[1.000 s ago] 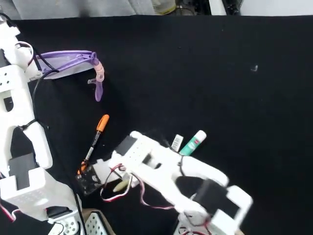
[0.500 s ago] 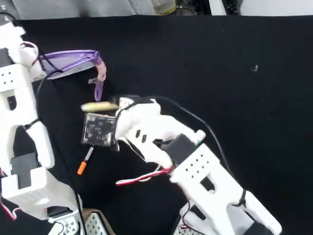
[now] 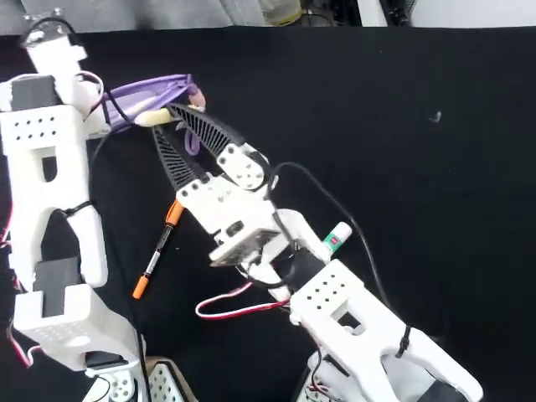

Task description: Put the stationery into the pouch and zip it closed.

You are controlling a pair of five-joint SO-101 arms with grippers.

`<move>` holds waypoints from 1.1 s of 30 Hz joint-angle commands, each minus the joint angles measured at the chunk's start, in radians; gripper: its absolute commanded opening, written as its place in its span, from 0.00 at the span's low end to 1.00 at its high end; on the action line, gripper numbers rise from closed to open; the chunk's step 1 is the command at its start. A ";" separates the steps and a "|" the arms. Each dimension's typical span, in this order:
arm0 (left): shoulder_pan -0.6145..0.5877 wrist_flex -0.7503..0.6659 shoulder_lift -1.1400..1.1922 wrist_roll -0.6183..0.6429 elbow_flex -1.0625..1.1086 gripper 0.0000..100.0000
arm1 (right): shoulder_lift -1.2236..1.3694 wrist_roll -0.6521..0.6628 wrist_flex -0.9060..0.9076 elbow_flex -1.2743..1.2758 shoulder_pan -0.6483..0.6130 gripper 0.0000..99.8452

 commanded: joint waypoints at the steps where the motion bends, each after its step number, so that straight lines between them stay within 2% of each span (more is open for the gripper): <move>1: 0.047 0.015 0.023 0.009 -0.007 0.03 | -0.038 -0.141 -0.094 -0.008 0.040 0.01; 7: 0.047 0.015 0.023 0.009 -0.007 0.03 | 0.013 -0.531 -0.104 -0.044 0.161 0.01; 10: 0.047 0.014 0.023 0.009 -0.007 0.03 | 0.143 -0.641 -0.104 -0.117 0.204 0.01; 15: 0.047 0.014 0.023 0.009 -0.007 0.03 | 0.409 -0.666 -0.110 -0.291 0.212 0.01; 19: 0.042 0.014 0.023 0.009 -0.005 0.03 | 0.518 -0.666 -0.110 -0.410 0.201 0.01; 33: 0.074 -0.008 0.034 0.011 -0.001 0.03 | 0.483 -0.664 -0.109 -0.490 0.166 0.01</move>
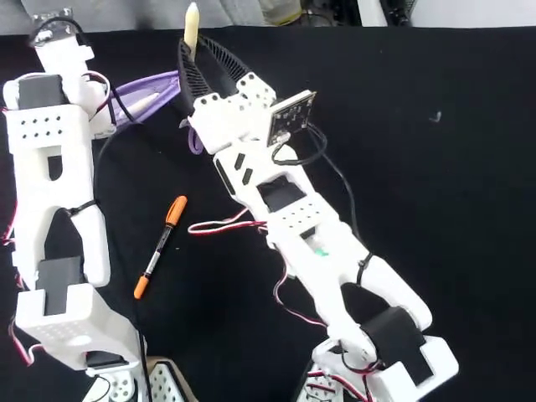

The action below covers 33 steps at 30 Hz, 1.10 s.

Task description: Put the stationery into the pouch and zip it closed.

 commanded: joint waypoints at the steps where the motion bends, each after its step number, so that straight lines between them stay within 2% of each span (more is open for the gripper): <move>1: 0.058 -0.009 0.026 0.011 0.001 0.03 | -0.047 -0.008 -0.023 -0.102 -0.038 0.01; 5: 0.059 -0.009 0.026 0.011 -0.004 0.03 | -0.010 0.006 -0.028 -0.127 -0.069 0.01; 9: 0.059 -0.009 0.028 0.011 0.004 0.03 | 0.042 0.081 -0.029 -0.166 -0.075 0.01; 15: 0.061 -0.003 0.023 0.011 0.002 0.03 | 0.122 0.087 -0.031 -0.180 -0.077 0.01; 28: 0.058 -0.006 0.026 0.012 0.004 0.03 | 0.295 0.092 -0.173 -0.140 -0.074 0.02; 30: 0.058 -0.006 0.026 0.012 0.004 0.03 | 0.295 0.092 -0.212 -0.122 -0.074 0.07; 33: 0.056 -0.006 0.026 0.012 0.004 0.03 | 0.294 0.092 -0.219 -0.117 -0.075 0.21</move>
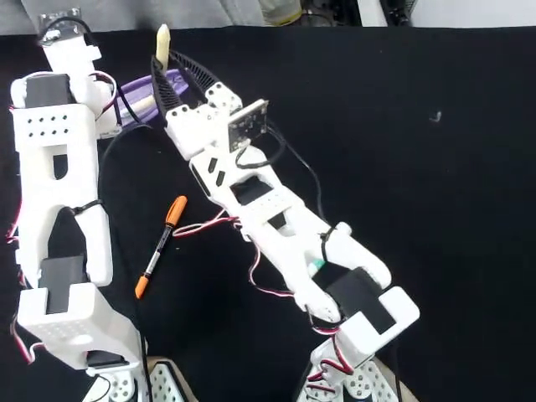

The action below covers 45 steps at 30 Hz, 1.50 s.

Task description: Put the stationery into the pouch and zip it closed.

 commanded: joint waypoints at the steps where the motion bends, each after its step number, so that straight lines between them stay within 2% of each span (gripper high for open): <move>1: 0.022 -0.008 0.020 0.009 0.004 0.03 | -0.012 0.008 -0.038 -0.005 -0.012 0.24; 7: -0.012 -0.009 0.021 0.046 -0.001 0.03 | -0.077 0.008 0.012 0.035 -0.014 0.23; 14: -0.077 -0.052 0.021 0.087 0.001 0.03 | -0.294 0.008 0.221 0.090 -0.006 0.23; 25: -0.257 -0.089 0.020 0.112 -0.007 0.03 | -0.705 -0.006 0.922 0.113 0.077 0.23; 27: -0.288 -0.107 0.020 0.112 -0.005 0.03 | -0.730 -0.081 1.051 0.113 0.109 0.23; 33: -0.308 -0.123 0.020 0.109 -0.005 0.03 | -0.673 -0.516 1.264 0.113 0.138 0.23; 38: -0.314 -0.120 0.020 0.107 -0.005 0.03 | -0.522 -0.772 1.234 0.104 0.040 0.23; 45: -0.378 -0.124 0.020 0.107 -0.028 0.03 | -0.234 -0.887 1.097 0.079 -0.084 0.23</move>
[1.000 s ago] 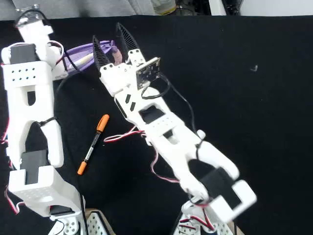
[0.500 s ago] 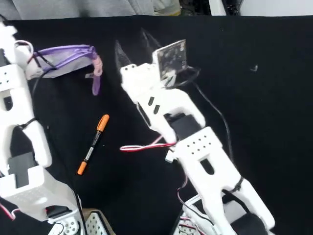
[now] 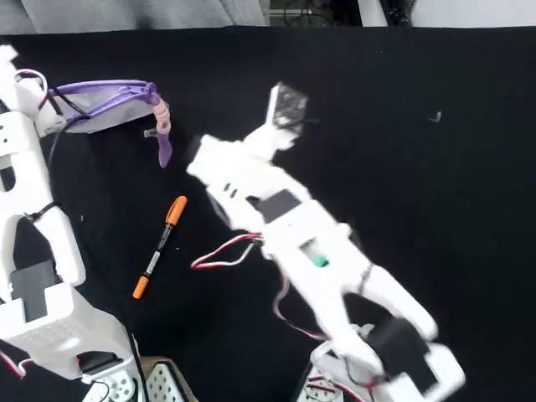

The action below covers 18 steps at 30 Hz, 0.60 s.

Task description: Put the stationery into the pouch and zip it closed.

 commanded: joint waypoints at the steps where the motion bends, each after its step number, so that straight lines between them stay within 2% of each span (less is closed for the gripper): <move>1: -0.101 -0.006 0.023 0.008 -0.036 0.03 | 0.153 -0.054 -0.068 -0.058 -0.092 0.23; 5: -0.130 -0.006 0.023 0.009 -0.051 0.03 | 0.302 -0.080 -0.028 -0.168 -0.150 0.23; 8: -0.140 -0.008 0.023 0.009 -0.058 0.03 | 0.426 -0.098 0.068 -0.297 -0.172 0.23; 18: -0.148 -0.008 0.023 0.009 -0.056 0.03 | 0.851 -0.098 0.689 -0.912 -0.178 0.23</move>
